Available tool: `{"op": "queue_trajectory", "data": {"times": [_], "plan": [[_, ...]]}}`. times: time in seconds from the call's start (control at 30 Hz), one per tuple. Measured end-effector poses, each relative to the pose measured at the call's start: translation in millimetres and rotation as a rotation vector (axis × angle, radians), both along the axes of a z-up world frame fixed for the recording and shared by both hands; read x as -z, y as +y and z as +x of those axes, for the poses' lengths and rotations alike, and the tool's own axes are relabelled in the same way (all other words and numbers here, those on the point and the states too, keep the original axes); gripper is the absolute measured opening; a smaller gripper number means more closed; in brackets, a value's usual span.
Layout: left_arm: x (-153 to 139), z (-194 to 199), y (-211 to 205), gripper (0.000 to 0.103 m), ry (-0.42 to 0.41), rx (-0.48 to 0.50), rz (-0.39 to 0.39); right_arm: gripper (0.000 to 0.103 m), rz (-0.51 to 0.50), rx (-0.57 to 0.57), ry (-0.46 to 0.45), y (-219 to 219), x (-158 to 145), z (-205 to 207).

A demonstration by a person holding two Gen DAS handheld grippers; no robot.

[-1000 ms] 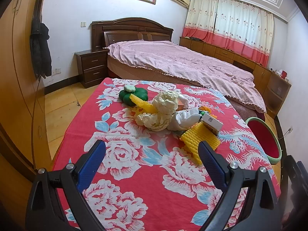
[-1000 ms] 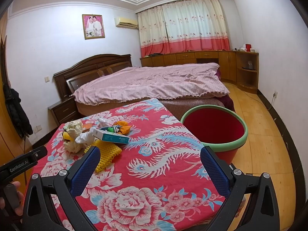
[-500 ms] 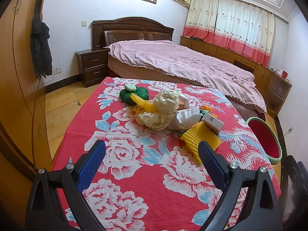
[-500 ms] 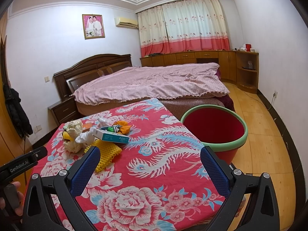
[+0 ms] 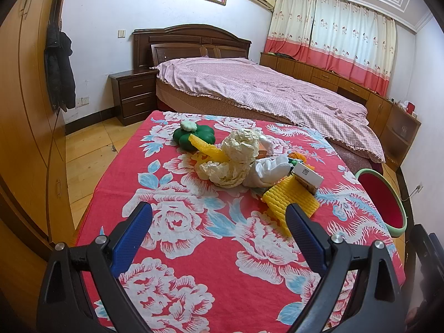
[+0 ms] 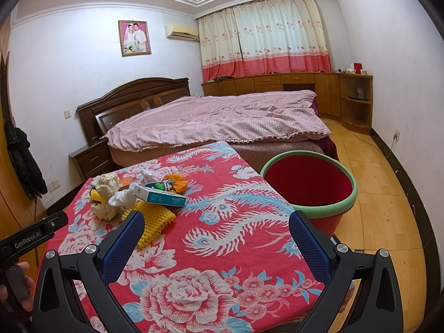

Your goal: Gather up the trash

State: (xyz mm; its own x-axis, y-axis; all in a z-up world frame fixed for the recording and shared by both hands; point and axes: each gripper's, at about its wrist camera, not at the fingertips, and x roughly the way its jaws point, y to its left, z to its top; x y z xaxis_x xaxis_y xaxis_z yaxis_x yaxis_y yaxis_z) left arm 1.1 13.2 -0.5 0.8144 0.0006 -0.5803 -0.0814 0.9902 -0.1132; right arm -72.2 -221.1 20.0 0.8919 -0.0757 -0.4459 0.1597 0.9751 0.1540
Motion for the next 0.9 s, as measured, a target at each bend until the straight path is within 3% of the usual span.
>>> {"op": "queue_trajectory", "data": {"times": [0.9], "plan": [[0.3, -0.1, 1.3, 0.096, 0.000, 0.000, -0.001, 0.103, 0.004, 0.004, 0.008, 0.9, 3.0, 1.7]]}}
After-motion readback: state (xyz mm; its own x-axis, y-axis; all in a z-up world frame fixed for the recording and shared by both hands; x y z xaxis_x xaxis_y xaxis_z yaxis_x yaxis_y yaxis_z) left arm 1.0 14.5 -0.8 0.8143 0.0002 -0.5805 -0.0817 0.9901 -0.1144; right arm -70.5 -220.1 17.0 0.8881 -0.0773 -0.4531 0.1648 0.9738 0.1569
